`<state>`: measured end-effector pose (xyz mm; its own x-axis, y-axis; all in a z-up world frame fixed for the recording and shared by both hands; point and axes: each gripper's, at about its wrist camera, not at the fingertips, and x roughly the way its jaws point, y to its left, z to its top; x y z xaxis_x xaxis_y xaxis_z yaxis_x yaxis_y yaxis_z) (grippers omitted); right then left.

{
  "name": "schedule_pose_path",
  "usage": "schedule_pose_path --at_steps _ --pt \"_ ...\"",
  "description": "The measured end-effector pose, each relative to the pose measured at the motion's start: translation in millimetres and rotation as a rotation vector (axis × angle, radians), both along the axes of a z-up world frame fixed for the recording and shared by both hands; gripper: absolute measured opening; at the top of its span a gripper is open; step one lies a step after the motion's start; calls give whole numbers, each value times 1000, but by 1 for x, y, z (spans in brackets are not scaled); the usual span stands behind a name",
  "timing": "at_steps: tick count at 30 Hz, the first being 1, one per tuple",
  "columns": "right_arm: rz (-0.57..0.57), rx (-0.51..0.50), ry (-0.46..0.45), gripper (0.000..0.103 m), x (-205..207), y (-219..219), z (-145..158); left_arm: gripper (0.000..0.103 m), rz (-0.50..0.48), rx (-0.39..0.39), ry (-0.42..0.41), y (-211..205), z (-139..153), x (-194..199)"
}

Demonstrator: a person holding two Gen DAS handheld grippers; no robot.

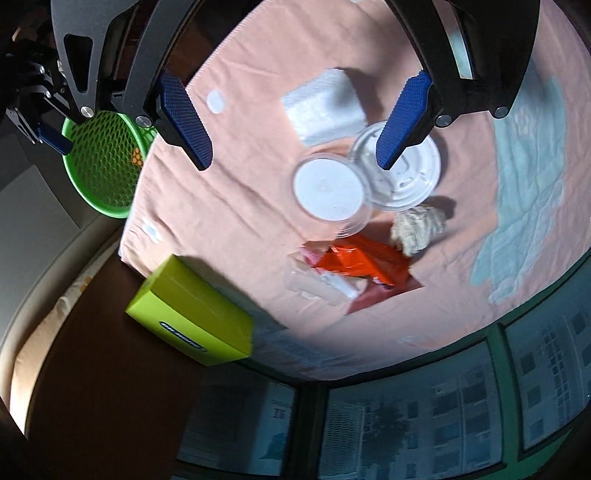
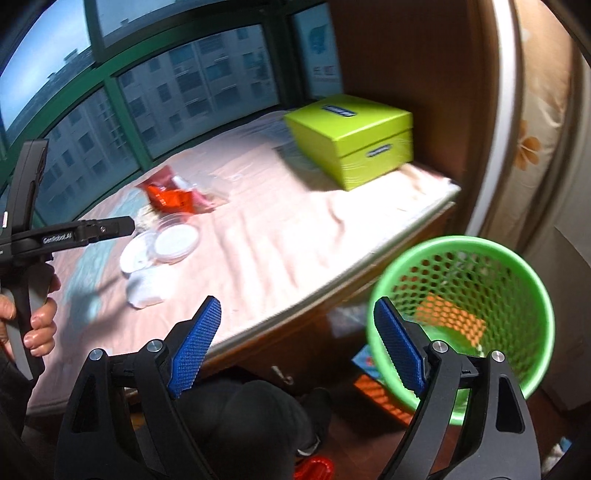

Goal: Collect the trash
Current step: 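Return the right tool to the bench toward the white foam block, then grasp the white foam block with the right gripper and lift it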

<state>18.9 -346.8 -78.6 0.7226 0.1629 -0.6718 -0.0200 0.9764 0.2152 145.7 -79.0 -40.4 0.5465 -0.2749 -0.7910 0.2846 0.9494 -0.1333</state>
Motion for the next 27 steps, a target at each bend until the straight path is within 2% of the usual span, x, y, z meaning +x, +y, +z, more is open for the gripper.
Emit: schedule_pose_path --at_steps 6,14,27 --pt "110 33 18 87 21 48 -4 87 108 -8 9 52 -1 5" --pt "232 58 42 87 45 112 -17 87 199 -27 27 92 -7 8" --pt "301 40 115 87 85 176 -44 87 288 -41 47 139 -18 9"
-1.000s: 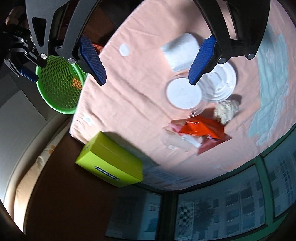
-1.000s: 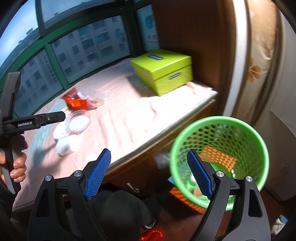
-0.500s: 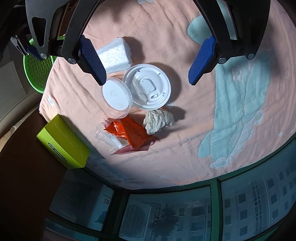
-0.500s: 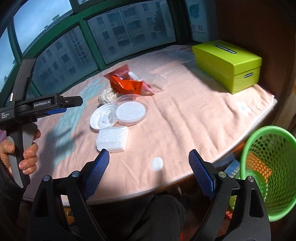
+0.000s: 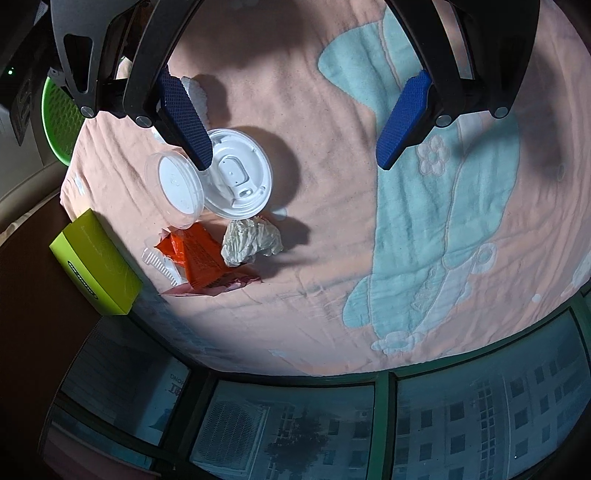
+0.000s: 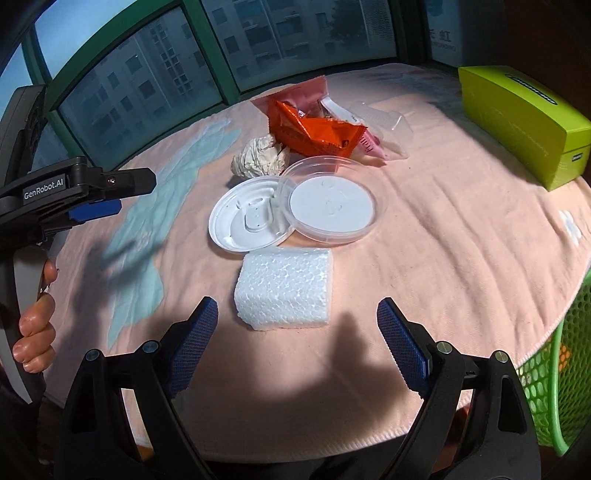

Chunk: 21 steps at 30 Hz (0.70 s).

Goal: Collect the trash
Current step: 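Grasp the white foam block with the right gripper and lift it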

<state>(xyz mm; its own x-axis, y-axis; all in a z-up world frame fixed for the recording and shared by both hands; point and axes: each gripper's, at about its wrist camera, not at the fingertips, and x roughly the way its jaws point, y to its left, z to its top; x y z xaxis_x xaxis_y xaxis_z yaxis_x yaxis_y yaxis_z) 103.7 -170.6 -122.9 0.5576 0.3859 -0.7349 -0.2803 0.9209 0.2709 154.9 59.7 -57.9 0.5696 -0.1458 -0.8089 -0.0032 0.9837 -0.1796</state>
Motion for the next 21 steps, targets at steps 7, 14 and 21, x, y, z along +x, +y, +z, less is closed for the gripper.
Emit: schedule_pose_path --at_steps 7,14,21 --pt "8 -53 4 87 10 20 -13 87 11 1 16 8 -8 3" --pt "10 -72 9 72 13 24 -19 84 -7 -9 22 2 -14 8" --pt "7 -28 11 65 7 13 -18 74 -66 -8 24 -21 -14 13"
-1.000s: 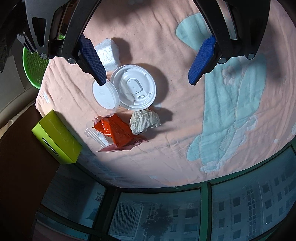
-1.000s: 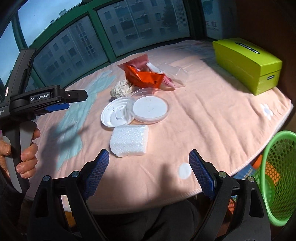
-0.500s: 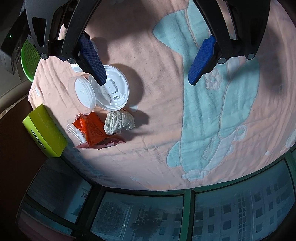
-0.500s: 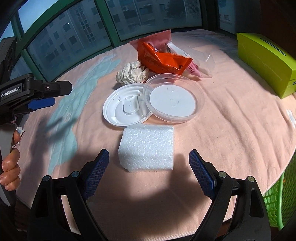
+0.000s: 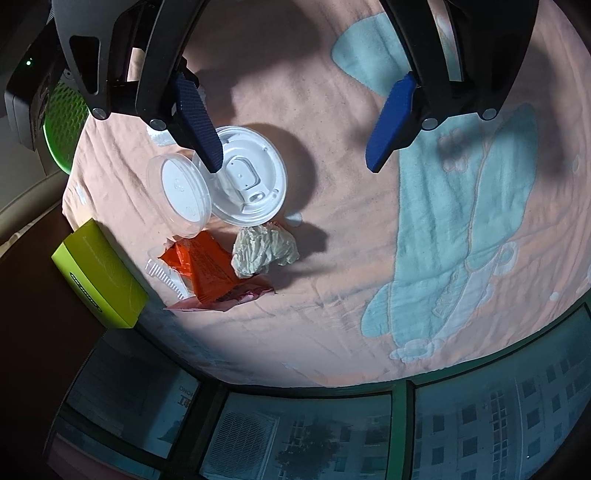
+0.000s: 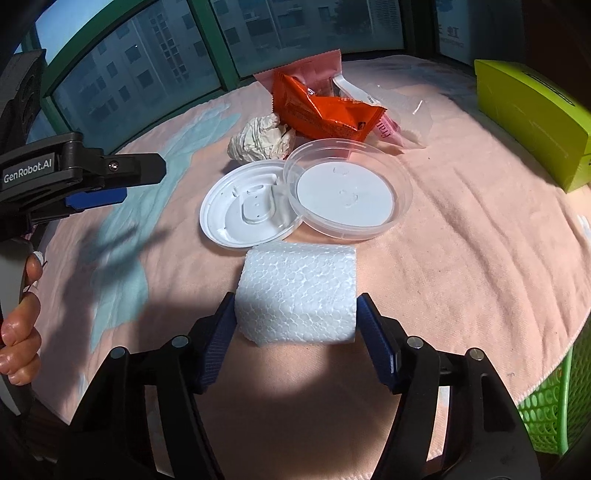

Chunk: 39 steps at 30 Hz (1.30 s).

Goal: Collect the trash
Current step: 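Grasp the white foam block with the right gripper and lift it, then grasp the clear round lid with the left gripper while the right gripper lifts the foam block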

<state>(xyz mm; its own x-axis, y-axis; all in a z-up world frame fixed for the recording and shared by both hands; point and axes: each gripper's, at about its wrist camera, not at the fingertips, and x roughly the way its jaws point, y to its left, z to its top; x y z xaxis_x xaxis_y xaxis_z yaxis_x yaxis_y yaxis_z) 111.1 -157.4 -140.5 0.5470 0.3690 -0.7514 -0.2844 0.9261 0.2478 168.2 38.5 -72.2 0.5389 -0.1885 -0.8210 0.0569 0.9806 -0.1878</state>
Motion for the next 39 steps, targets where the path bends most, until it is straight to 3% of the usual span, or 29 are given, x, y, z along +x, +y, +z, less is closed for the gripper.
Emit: schedule_pose_path --at_steps 9,22,35,39 --pt "-37 7 -31 65 -19 -35 17 58 -108 -2 6 -42 -4 14" --pt "-168 9 -75 65 -41 -103 39 38 -165 6 92 -87 -34 58" --pt "-346 -15 -67 65 -63 -182 34 13 -154 -45 130 -86 -47 72" --pt "-392 -20 -62 65 -68 -200 31 12 -153 -36 118 -88 -44 70"
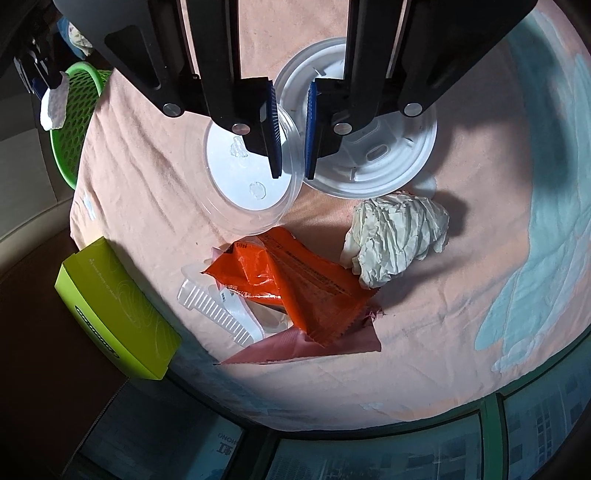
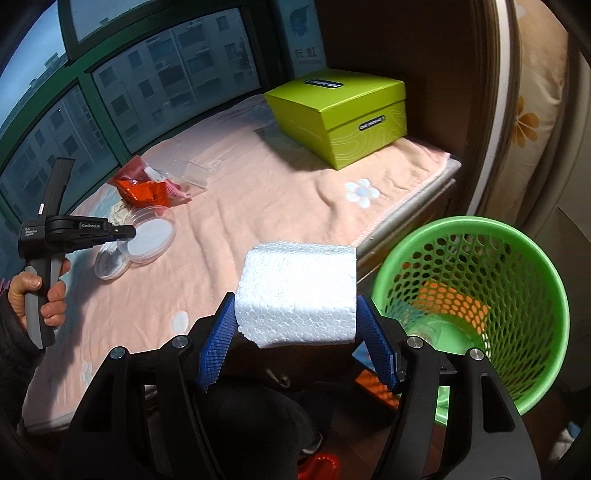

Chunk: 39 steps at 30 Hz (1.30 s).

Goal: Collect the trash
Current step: 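Grasp the clear round lid with the left gripper while the right gripper lifts the foam block, then drop the foam block into the basket with the right gripper while the left carries the clear lid over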

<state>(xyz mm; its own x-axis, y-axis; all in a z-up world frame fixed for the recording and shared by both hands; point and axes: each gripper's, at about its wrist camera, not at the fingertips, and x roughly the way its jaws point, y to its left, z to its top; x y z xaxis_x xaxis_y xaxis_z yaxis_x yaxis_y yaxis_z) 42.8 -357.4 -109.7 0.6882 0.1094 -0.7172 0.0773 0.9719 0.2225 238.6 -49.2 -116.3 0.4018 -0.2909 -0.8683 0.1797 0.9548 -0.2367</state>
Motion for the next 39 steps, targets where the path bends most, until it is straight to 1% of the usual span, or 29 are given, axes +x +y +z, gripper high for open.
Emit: schedule_pose_path --at_steps 6,11,20,26,29,34,36,39 --pt "-54 -12 6 65 -8 -21 -2 9 -10 -29 -10 1 9 -11" --pt "-98 -22 17 65 -15 -37 -6 9 -38 -53 -13 -4 18 -24" --pt "-202 -38 41 65 -26 -79 -14 9 -121 -110 -36 -34 43 -42" --pt "-257 -43 57 68 -34 -105 -21 9 -203 -124 -66 -72 60 -54" --pt "-277 -30 62 74 -40 -117 -23 9 -246 -135 -70 -95 65 -59" --pt "-308 -44 43 74 -57 -130 -20 9 -322 -140 -63 -142 66 -68" --pt "-313 -41 33 77 -64 -135 -17 9 -354 -137 -56 -162 65 -72" --pt "-328 -52 14 77 -76 -142 -12 9 -403 -126 -46 -194 61 -80"
